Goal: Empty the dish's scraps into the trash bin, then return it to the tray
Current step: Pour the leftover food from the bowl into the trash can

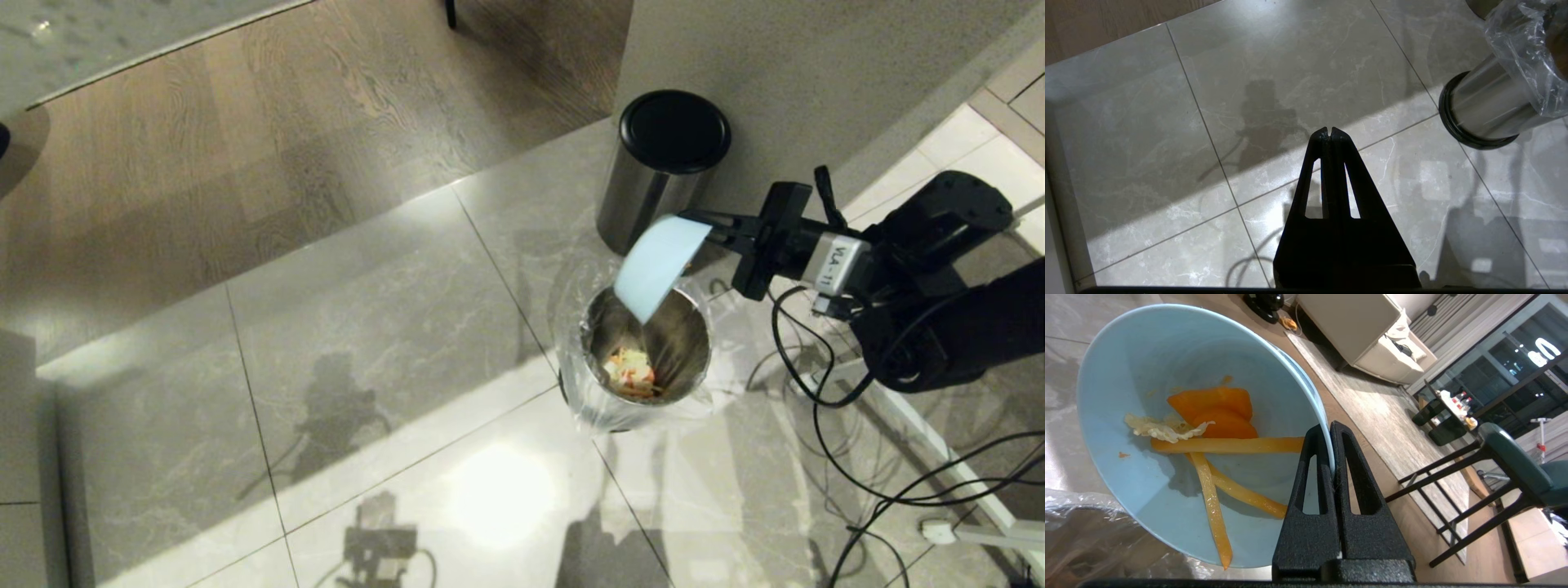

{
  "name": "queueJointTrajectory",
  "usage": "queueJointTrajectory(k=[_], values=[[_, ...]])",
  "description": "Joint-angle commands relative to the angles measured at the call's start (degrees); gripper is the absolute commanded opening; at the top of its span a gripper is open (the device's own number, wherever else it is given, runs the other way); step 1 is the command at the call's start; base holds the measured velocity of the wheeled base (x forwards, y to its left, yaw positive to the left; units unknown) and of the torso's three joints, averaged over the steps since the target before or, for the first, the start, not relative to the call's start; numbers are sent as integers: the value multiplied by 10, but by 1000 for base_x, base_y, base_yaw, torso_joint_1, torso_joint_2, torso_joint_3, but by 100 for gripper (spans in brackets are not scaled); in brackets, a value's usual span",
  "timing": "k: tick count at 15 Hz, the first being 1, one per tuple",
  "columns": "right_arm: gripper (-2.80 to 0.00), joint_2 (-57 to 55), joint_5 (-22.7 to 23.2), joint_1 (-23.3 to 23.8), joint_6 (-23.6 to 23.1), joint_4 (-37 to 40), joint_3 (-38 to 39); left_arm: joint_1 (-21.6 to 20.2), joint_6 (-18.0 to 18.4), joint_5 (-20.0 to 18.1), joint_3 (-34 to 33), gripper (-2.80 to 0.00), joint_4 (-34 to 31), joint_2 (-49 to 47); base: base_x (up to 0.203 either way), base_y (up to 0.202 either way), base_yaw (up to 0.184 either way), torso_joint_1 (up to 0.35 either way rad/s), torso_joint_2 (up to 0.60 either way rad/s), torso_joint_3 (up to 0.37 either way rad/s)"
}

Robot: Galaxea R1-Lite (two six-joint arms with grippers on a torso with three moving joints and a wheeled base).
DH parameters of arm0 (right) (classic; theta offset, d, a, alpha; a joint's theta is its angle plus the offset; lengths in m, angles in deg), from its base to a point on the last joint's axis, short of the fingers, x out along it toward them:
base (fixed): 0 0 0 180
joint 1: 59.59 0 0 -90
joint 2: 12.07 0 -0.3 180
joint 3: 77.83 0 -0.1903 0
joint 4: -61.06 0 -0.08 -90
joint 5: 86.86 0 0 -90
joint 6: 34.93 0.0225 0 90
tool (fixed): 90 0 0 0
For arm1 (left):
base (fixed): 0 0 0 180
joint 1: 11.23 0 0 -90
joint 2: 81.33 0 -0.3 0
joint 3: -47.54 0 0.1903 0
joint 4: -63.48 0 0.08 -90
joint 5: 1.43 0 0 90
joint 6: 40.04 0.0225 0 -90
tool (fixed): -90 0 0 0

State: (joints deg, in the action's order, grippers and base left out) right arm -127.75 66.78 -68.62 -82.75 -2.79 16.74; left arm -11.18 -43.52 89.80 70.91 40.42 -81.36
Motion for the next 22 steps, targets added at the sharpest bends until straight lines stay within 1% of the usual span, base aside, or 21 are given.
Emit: queueJointTrajectory(k=[1,7,10,13,15,16,22], values=[[-280,11,4,0,-3,-27,0,0,0,0,0,-280,0,-1,0,0,0,0,0,0],[-280,28,4,4,7,-27,-5,0,0,0,0,-280,0,-1,0,0,0,0,0,0],[-280,34,15,4,15,-27,-6,0,0,0,0,-280,0,-1,0,0,0,0,0,0],[-280,32,15,4,11,-27,9,0,0,0,0,-280,0,0,0,0,0,0,0,0],[-280,33,15,5,14,-27,0,0,-1,0,0,-280,0,-1,0,0,0,0,0,0],[-280,32,15,6,18,-27,8,0,0,0,0,-280,0,-1,0,0,0,0,0,0],[-280,31,13,6,18,-27,-18,0,0,0,0,-280,0,-1,0,0,0,0,0,0]])
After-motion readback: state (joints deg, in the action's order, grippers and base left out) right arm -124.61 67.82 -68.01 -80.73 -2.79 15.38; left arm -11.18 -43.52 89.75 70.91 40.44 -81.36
